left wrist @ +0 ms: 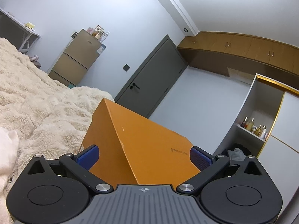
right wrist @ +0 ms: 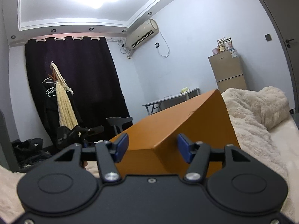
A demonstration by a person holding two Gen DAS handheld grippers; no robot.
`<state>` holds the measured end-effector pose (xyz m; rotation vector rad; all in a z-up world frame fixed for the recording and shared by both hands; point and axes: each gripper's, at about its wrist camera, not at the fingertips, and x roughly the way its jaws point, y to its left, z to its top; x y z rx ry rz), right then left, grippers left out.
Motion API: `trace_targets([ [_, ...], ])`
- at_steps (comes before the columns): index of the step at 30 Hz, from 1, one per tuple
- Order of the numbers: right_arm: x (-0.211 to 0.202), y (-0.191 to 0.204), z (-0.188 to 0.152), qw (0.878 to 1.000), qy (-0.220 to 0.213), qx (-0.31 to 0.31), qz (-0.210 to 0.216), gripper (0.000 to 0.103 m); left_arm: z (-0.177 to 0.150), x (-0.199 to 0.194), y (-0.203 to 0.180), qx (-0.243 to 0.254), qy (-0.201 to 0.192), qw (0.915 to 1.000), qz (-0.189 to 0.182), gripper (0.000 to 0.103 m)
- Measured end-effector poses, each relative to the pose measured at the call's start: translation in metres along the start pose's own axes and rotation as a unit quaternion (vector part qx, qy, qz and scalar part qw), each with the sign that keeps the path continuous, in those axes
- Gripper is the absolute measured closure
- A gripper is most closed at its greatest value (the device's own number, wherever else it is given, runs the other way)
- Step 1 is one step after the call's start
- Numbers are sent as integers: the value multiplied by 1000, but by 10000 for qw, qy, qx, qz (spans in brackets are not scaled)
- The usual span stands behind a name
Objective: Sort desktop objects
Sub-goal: 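Lower the lid onto the tall box and press it down with both tools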
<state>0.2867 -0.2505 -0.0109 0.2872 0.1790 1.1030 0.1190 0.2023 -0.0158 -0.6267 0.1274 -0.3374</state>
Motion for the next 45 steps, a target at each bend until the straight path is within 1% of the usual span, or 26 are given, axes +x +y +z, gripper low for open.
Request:
trace_targets([
  [2,-4,-5,0,9999,-23,143,65,43,1,-2,0,8,-4,10000,39,0],
  [4,-7,-8,0,9999,-26,168,24,42,3,-6,-2,97,44,9998,154,0],
  [6,-10,-9,-1,9999,1,169,-5,40,3,-10,-5,246,108,9994,226,0],
  [7,-12,-10,-2,9999,10,166,-8,38,2,-13,-8,458,240,9982,287,0],
  [9,-14,-10,-3,9999,33,98,-17,18,-1,-19,-10,798,431,9955,280,0],
  [10,-17,-8,-4,10000,35,26,-20,13,-4,-23,-12,1010,525,9933,216,0],
  [12,-20,-4,-7,9998,-2,-206,-13,13,-8,-32,-11,1198,648,9907,-67,0],
  [13,-20,-3,-7,9997,12,-258,-35,13,-10,-37,-8,1248,725,9891,-289,0],
  [16,-17,2,-7,9986,147,-458,-206,13,-15,-41,-5,1413,883,9847,-516,0],
  [20,-13,12,-11,9937,425,-877,-551,13,-25,-40,-3,1695,860,9806,-476,0],
  [22,-13,20,-12,9912,504,-1046,-635,13,-32,-38,-1,1785,932,9776,-619,0],
  [25,-12,33,-13,9871,621,-1297,-707,13,-39,-36,1,1945,992,9738,-635,1],
  [28,-10,45,-15,9834,657,-1483,-810,13,-41,-33,1,1976,900,9751,-448,3],
  [30,-9,48,-15,9837,567,-1461,-883,13,-40,-32,0,1910,758,9778,-418,6],
  [31,-10,48,-15,9847,493,-1413,-893,14,-41,-31,-1,1845,657,9796,-446,7],
  [32,-10,48,-16,9863,426,-1340,-865,19,-42,-30,-2,1832,634,9799,-470,7],
  [33,-9,48,-16,9875,445,-1273,-818,26,-43,-28,-3,1828,617,9800,-493,11],
  [34,-7,48,-17,9875,521,-1256,-796,31,-45,-25,-7,1909,657,9781,-497,17],
  [35,-5,49,-19,9869,594,-1267,-800,42,-47,-22,-10,1989,692,9763,-496,19],
  [36,-4,48,-19,9865,610,-1283,-820,47,-49,-21,-12,2060,673,9752,-453,19],
  [37,1,47,-20,9845,645,-1352,-915,49,-51,-19,-15,2144,632,9739,-393,19],
  [39,1,50,-21,9840,609,-1369,-960,51,-51,-17,-16,2139,588,9746,-315,20],
  [41,3,51,-19,9837,582,-1351,-1036,53,-49,-16,-16,2034,578,9770,-281,20],
  [42,4,52,-18,9837,556,-1332,-1072,55,-47,-15,-15,1898,576,9797,-281,20],
  [44,5,51,-17,9847,492,-1269,-1091,56,-43,-16,-14,1714,548,9833,-283,20],
  [45,6,51,-16,9853,440,-1227,-1103,56,-41,-16,-14,1635,467,9850,-285,20],
])
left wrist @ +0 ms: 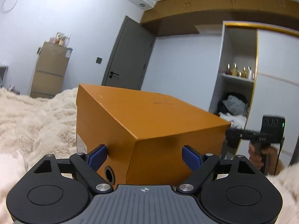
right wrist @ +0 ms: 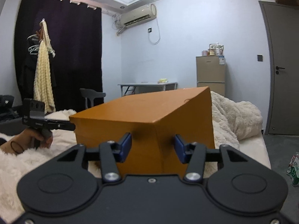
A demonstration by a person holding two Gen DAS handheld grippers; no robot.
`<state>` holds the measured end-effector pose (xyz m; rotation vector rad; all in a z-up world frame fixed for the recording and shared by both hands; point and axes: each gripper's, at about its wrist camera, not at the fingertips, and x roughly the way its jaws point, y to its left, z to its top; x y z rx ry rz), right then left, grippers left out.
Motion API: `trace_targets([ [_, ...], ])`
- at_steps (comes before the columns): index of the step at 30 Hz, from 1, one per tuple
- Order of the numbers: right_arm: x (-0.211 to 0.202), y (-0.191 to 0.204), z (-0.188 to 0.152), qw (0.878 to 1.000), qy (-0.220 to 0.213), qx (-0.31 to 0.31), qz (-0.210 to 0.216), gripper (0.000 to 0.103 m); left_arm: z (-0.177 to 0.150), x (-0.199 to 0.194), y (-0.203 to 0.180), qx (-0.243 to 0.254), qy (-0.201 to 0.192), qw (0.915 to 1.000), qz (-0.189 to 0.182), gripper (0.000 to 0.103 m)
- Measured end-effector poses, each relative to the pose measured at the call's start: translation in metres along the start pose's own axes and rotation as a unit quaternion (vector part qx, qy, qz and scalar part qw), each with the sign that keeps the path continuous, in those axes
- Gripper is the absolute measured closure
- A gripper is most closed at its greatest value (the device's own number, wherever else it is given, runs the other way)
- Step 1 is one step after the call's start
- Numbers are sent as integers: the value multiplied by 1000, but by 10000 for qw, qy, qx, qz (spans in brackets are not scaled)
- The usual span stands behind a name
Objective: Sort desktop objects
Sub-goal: 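Lower the lid onto the tall box and press it down with both tools, then open both tools to release the lid on the box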
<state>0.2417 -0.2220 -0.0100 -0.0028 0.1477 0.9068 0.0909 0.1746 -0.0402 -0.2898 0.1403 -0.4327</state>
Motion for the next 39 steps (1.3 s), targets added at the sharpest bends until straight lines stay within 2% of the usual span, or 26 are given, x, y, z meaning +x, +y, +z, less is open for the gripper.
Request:
trace_targets([
  [6,-4,3,8,9994,-349,53,-44,57,11,-9,-1,-247,-560,9981,-85,20],
  [12,0,-2,17,9987,-469,156,-151,56,20,-7,-5,-121,-735,9972,30,20],
  [16,5,-7,19,9985,-476,221,-182,56,28,-1,-3,-164,-743,9970,109,20],
  [23,-5,-13,4,9988,-376,296,-41,56,14,-10,-6,-90,-656,9978,-33,20],
  [39,-12,-6,5,9988,-441,181,115,53,8,-23,-8,-229,-758,9967,-200,19],
])
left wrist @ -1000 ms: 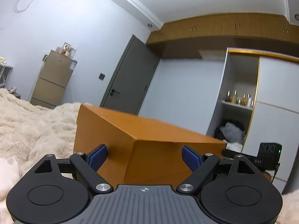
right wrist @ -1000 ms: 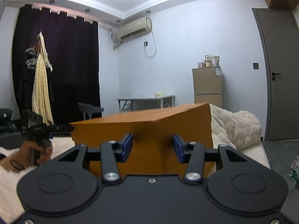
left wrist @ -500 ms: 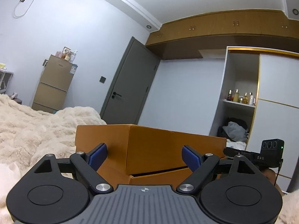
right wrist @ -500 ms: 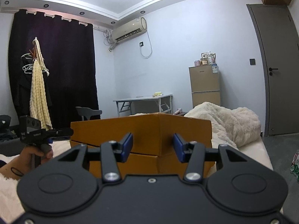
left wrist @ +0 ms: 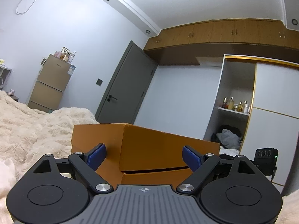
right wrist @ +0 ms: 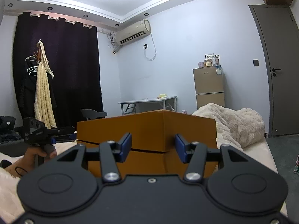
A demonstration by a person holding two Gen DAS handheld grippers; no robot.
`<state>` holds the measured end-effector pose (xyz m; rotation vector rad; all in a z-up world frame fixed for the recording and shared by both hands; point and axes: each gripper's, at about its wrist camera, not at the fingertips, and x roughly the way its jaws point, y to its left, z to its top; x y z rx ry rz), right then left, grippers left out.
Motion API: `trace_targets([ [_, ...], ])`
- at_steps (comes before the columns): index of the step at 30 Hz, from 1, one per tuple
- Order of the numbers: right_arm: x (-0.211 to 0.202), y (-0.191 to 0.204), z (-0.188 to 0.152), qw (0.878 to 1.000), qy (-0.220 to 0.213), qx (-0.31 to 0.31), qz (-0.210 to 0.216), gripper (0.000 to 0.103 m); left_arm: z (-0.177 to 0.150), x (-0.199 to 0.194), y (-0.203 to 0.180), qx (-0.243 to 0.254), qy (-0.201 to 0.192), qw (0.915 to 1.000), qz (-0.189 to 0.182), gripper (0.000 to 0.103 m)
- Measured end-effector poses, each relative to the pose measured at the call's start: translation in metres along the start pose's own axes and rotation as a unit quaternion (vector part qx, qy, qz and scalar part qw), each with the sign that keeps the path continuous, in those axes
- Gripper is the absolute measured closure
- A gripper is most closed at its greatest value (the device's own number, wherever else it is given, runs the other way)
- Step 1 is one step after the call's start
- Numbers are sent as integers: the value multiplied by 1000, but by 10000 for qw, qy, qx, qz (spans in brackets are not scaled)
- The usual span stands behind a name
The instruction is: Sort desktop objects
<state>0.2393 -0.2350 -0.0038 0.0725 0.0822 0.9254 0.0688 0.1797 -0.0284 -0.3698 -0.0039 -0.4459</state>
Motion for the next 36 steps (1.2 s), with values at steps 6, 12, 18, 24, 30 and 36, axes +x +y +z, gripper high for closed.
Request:
trace_targets([
  [6,-10,7,-7,9998,8,-210,68,51,-8,-7,-6,132,-22,9998,-150,10],
  [12,-12,13,-10,9993,32,-367,36,49,-12,-6,-7,216,14,9996,-166,9],
  [18,-11,34,-15,9962,137,-856,-107,40,-17,1,-9,276,432,9986,-102,8],
  [24,-8,43,-17,9946,182,-1022,-90,39,-27,7,-14,454,467,9979,70,8],
  [30,-8,40,-16,9966,146,-809,34,38,-25,7,-7,402,464,9981,16,8],
  [36,-11,-13,-2,9909,16,1175,661,21,0,-19,37,-949,-196,9949,-292,0],
])
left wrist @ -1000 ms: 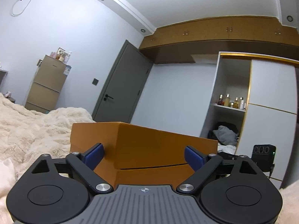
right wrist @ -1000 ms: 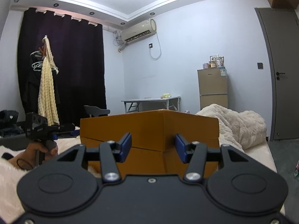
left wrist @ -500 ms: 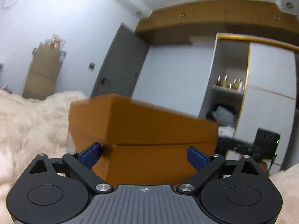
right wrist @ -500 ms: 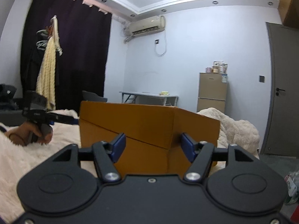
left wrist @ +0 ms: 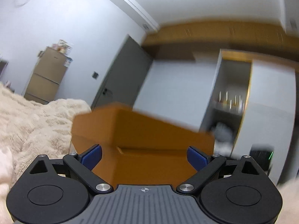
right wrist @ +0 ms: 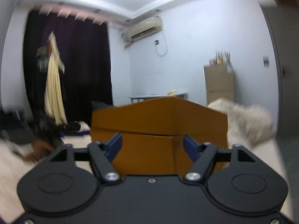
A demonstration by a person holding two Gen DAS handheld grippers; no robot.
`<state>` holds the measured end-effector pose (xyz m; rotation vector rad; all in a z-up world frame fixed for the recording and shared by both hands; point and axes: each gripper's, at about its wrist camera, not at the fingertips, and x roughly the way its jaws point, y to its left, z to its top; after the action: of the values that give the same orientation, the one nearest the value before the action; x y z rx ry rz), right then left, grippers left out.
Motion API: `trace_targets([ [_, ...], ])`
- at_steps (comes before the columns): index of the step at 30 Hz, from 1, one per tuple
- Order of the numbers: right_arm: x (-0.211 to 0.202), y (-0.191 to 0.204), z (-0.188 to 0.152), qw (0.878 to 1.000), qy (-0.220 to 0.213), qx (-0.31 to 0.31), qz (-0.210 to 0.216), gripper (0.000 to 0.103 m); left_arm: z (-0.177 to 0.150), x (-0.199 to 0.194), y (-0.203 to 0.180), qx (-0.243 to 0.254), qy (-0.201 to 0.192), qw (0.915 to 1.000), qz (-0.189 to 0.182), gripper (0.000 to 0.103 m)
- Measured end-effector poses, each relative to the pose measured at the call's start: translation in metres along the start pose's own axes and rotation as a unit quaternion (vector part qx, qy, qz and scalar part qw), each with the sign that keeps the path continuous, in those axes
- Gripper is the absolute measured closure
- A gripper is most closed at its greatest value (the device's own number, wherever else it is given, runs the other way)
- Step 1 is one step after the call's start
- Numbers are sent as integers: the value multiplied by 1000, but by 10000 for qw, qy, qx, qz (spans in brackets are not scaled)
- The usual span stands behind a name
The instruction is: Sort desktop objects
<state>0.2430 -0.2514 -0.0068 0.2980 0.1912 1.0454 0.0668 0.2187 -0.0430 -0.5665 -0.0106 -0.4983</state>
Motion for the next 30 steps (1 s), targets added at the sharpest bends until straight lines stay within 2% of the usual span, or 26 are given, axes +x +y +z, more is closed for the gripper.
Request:
trace_targets([
  [2,-3,-24,12,9957,-68,913,158,12,25,-3,14,-484,-148,9987,117,0],
  [3,0,-43,21,9870,-7,1593,192,9,35,3,22,-735,-15,9969,270,0],
  [4,1,-51,23,9834,29,1802,194,8,45,9,29,-980,120,9942,421,0],
  [5,6,-69,29,9697,143,2431,217,6,53,17,35,-1168,301,9911,563,0],
  [7,20,-103,35,9348,305,3517,382,2,69,51,58,-1802,1035,9709,1189,0],
  [8,32,-118,37,9165,449,3968,231,1,70,58,64,-1877,1151,9668,1297,0],
  [9,39,-123,39,9128,560,4044,115,1,72,78,73,-2029,1426,9596,1330,0],
  [12,60,-129,38,9054,858,4157,-51,1,71,105,84,-2300,1807,9507,1032,0],
  [13,67,-130,37,9023,942,4207,-42,2,72,113,85,-2361,1896,9484,940,0],
  [14,75,-130,36,8978,1039,4279,3,2,73,118,81,-2265,1905,9501,982,0],
  [16,79,-133,40,8958,1062,4315,4,2,76,127,73,-2073,1927,9532,1064,0],
  [17,82,-132,42,8963,1056,4307,3,6,77,131,71,-1978,1990,9539,1064,0],
  [19,85,-127,43,8971,1070,4287,-46,11,73,144,64,-1884,2269,9498,1040,0],
  [21,83,-120,48,9080,1089,4040,-233,20,68,148,62,-1868,2325,9478,1126,0],
  [23,80,-112,53,9204,1155,3702,-487,36,67,149,66,-1893,2283,9485,1112,1],
  [26,78,-105,57,9297,1180,3435,-618,38,64,144,62,-1791,2173,9528,1140,4],
  [28,78,-100,60,9344,1186,3295,-649,38,62,145,48,-1385,2213,9578,1202,4],
  [30,78,-97,63,9372,1179,3214,-671,38,63,145,40,-1205,2207,9604,1203,4],
])
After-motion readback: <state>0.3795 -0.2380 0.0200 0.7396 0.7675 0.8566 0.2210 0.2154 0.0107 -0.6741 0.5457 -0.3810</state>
